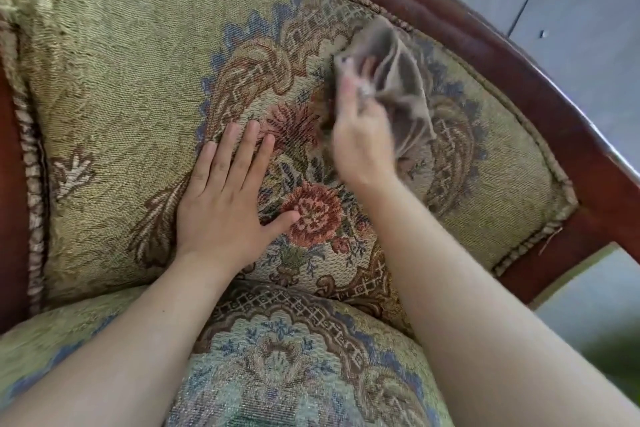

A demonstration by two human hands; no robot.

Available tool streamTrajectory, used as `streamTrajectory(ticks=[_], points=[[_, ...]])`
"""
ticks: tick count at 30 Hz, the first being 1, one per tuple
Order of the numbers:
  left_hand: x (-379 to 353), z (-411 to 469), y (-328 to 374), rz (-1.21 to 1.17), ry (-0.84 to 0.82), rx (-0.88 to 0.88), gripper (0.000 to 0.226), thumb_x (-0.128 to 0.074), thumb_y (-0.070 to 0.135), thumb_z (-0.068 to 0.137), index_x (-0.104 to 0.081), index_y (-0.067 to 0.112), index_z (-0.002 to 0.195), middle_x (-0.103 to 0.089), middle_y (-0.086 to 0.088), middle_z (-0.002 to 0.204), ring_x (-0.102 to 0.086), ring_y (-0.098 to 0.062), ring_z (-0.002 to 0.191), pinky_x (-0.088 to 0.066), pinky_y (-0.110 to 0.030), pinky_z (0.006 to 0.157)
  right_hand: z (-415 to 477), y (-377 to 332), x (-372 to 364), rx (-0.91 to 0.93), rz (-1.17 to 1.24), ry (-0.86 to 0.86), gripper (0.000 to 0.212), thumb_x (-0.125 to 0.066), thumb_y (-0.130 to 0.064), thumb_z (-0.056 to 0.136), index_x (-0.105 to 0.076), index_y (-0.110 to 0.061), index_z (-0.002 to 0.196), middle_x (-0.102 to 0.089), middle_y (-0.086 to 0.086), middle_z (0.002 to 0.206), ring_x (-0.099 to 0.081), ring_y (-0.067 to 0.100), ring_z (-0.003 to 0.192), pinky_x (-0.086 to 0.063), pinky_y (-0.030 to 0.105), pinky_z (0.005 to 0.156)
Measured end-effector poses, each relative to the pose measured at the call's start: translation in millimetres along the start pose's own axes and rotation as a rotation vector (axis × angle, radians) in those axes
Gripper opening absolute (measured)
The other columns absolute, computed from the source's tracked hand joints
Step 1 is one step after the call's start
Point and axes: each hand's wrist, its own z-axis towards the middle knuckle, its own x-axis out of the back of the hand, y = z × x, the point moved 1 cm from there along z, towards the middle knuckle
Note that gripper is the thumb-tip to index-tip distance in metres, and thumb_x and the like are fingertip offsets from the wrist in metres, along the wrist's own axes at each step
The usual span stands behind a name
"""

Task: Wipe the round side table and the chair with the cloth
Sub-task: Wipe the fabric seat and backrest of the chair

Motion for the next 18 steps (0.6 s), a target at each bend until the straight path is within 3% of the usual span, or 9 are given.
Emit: streamTrajectory(ticks=[2, 4, 7, 11, 14, 16, 18], points=[[0, 0, 0, -0.008, -0.01, 0.002, 0.102, -0.009, 0.084, 0.086, 0.015, 0.016, 0.159, 0.025, -0.006, 0.166, 0.03, -0.022, 0.151, 0.02, -0.041, 0.122, -19, 18, -19, 0.047, -0.202, -0.148, 0.05, -0.024, -0.052, 0.106, -0.037, -0.038, 0.151, -0.039, -0.008, 0.159, -0.03, 0.019, 0.149, -0.028, 0.048, 0.12], [-1, 1, 0, -0.025, -0.013, 0.012, 0.102, -0.011, 0.083, 0.084, 0.014, 0.017, 0.159, 0.028, -0.004, 0.164, 0.033, -0.02, 0.149, 0.023, -0.04, 0.12, -41, 34, -29, 0.11, -0.256, -0.19, 0.05, -0.026, -0.05, 0.105, -0.037, -0.036, 0.152, -0.034, -0.01, 0.161, -0.025, 0.016, 0.151, -0.028, 0.043, 0.121], [-1, 0, 1, -0.039, -0.026, 0.007, 0.099, -0.005, 0.078, 0.082, 0.014, 0.017, 0.159, 0.028, -0.003, 0.165, 0.035, -0.019, 0.148, 0.025, -0.039, 0.119, -71, 46, -31, 0.174, -0.223, -0.279, 0.047, -0.032, -0.044, 0.106, -0.044, -0.03, 0.15, -0.043, -0.006, 0.158, -0.03, 0.014, 0.149, -0.033, 0.04, 0.117], [-1, 1, 1, -0.019, -0.034, 0.02, 0.101, -0.005, 0.08, 0.084, 0.016, 0.015, 0.158, 0.024, -0.005, 0.166, 0.03, -0.021, 0.151, 0.021, -0.04, 0.121, -97, 52, -15, 0.083, -0.144, -0.484, 0.045, -0.029, -0.046, 0.107, -0.053, -0.036, 0.143, -0.045, -0.02, 0.153, -0.033, 0.001, 0.144, -0.035, 0.035, 0.117], [3, 0, 0, -0.036, -0.059, 0.026, 0.111, -0.02, 0.085, 0.082, 0.014, 0.013, 0.158, 0.02, -0.005, 0.167, 0.027, -0.02, 0.152, 0.019, -0.04, 0.122, -109, 40, 1, -0.141, 0.28, -0.485, 0.043, -0.029, -0.04, 0.108, -0.068, -0.033, 0.126, -0.053, -0.035, 0.138, -0.039, -0.013, 0.135, -0.038, 0.022, 0.112], [7, -1, -1, -0.072, -0.08, 0.018, 0.113, -0.028, 0.084, 0.081, 0.014, 0.013, 0.158, 0.018, -0.004, 0.168, 0.025, -0.019, 0.152, 0.017, -0.039, 0.123, -115, 35, 16, -0.312, 0.508, -0.387, 0.038, -0.036, -0.045, 0.104, -0.073, -0.047, 0.109, -0.061, -0.044, 0.118, -0.049, -0.018, 0.123, -0.044, 0.017, 0.105], [11, -3, 0, -0.079, -0.115, 0.022, 0.107, -0.027, 0.078, 0.086, 0.018, 0.013, 0.157, 0.023, -0.004, 0.167, 0.026, -0.019, 0.152, 0.017, -0.038, 0.123, -117, 40, 29, -0.536, 0.72, -0.223, 0.034, -0.051, -0.058, 0.091, -0.076, -0.041, 0.106, -0.076, -0.016, 0.111, -0.069, 0.008, 0.11, -0.055, 0.033, 0.095]])
